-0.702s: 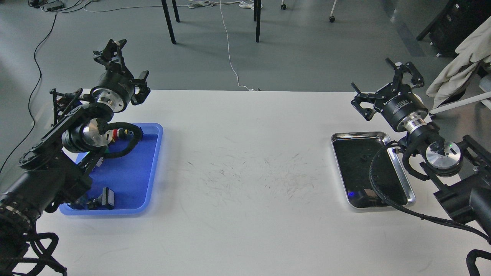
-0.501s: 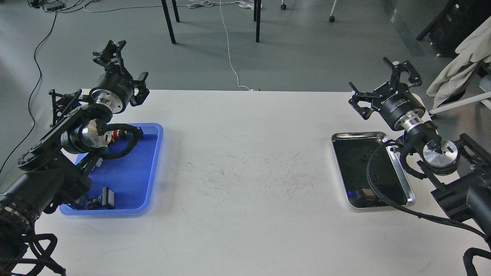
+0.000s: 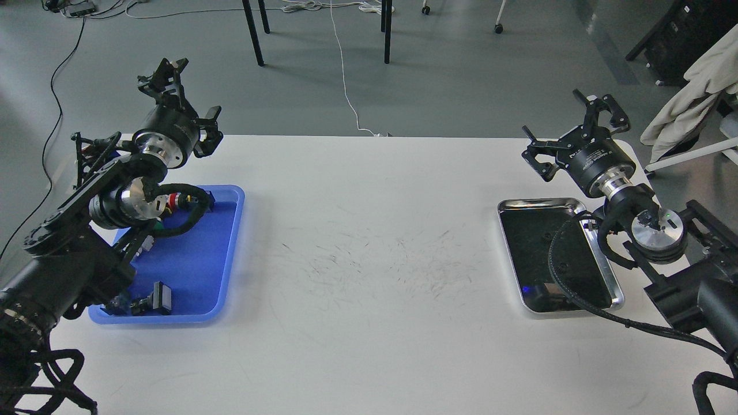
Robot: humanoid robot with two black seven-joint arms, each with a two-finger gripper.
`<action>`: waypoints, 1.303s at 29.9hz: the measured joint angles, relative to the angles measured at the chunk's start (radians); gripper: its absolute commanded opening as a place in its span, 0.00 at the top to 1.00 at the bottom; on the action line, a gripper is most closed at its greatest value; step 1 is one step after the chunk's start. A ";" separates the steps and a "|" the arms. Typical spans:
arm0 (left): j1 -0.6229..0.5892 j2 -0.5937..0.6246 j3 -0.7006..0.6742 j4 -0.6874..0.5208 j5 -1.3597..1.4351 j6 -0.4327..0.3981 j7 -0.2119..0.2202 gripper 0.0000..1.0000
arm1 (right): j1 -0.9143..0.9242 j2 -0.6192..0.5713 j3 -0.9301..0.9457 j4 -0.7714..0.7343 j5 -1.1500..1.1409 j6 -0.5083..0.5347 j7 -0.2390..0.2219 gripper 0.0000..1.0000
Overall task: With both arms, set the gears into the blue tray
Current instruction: 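Move the right gripper over the metal tray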
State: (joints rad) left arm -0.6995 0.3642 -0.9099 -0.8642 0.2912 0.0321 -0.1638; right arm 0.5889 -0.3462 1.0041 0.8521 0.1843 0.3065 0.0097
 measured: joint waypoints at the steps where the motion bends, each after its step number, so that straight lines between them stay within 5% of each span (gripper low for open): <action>1: 0.000 0.003 -0.002 0.001 -0.001 -0.001 0.000 0.02 | 0.000 0.000 0.000 -0.001 0.000 0.002 0.001 0.01; 9: 0.002 0.011 -0.002 0.002 -0.013 -0.058 0.012 0.02 | -0.005 -0.011 -0.018 -0.006 -0.008 0.020 0.001 0.01; 18: 0.013 0.005 -0.006 -0.037 -0.013 -0.020 0.009 0.02 | 0.045 -0.053 -0.121 -0.007 -0.019 0.055 0.001 0.01; 31: 0.039 0.082 0.015 -0.043 0.032 -0.027 0.004 0.02 | 0.238 -0.117 -0.412 -0.051 -0.039 0.056 0.001 0.01; 39: 0.040 0.098 0.015 -0.053 0.033 -0.026 0.001 0.02 | 0.452 -0.220 -0.810 -0.026 -0.101 0.056 -0.009 0.01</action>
State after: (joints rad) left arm -0.6597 0.4625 -0.8953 -0.9172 0.3238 0.0061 -0.1624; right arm 1.0413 -0.5665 0.1944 0.8263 0.0837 0.3622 0.0011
